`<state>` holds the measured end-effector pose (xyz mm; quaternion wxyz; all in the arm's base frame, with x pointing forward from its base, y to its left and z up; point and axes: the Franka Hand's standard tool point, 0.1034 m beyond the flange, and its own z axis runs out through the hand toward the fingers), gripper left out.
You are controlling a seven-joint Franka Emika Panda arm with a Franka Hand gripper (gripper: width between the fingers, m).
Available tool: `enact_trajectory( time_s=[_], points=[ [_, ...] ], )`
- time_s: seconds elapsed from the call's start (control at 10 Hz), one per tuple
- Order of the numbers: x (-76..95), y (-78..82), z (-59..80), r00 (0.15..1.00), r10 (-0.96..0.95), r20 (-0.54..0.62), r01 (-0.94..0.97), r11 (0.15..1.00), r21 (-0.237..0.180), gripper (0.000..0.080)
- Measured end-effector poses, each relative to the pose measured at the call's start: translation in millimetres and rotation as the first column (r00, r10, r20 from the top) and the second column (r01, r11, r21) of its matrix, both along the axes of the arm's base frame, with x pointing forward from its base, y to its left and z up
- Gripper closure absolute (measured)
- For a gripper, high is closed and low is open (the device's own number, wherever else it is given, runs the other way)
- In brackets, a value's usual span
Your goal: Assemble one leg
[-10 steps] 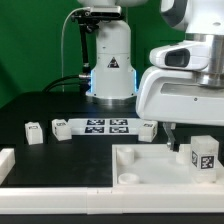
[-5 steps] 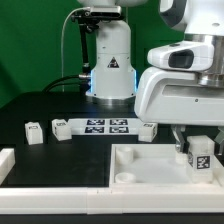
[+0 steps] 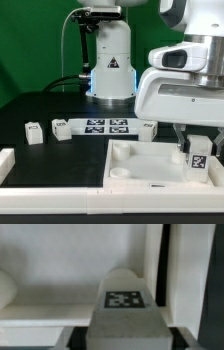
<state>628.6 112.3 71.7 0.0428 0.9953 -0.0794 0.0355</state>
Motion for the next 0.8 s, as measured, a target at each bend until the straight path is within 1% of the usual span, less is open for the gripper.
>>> enact_trajectory(
  time_s=[0.1, 0.2, 0.3, 0.4, 0.6, 0.7, 0.8],
  points=[
    [-0.1, 1.3, 0.1, 0.985, -0.171, 0.018, 0.171, 0.985, 0.01, 0.0503],
    [-0.6, 2.0, 0.5, 0.953, -0.301, 0.033, 0.301, 0.954, 0.015, 0.0503],
    [-1.7, -3.2, 0.8, 0.912, -0.408, 0.039, 0.408, 0.913, 0.011, 0.0502],
    [-4.6, -11.4, 1.1, 0.86, -0.508, 0.045, 0.509, 0.861, -0.01, 0.0498],
    [-9.1, -27.8, 1.2, 0.763, -0.643, 0.069, 0.646, 0.762, -0.043, 0.0491],
    [-10.8, -30.1, 1.3, 0.736, -0.672, 0.076, 0.676, 0.735, -0.049, 0.0491],
    [-14.2, -36.1, 1.3, 0.706, -0.704, 0.076, 0.708, 0.703, -0.064, 0.0491]
  ],
)
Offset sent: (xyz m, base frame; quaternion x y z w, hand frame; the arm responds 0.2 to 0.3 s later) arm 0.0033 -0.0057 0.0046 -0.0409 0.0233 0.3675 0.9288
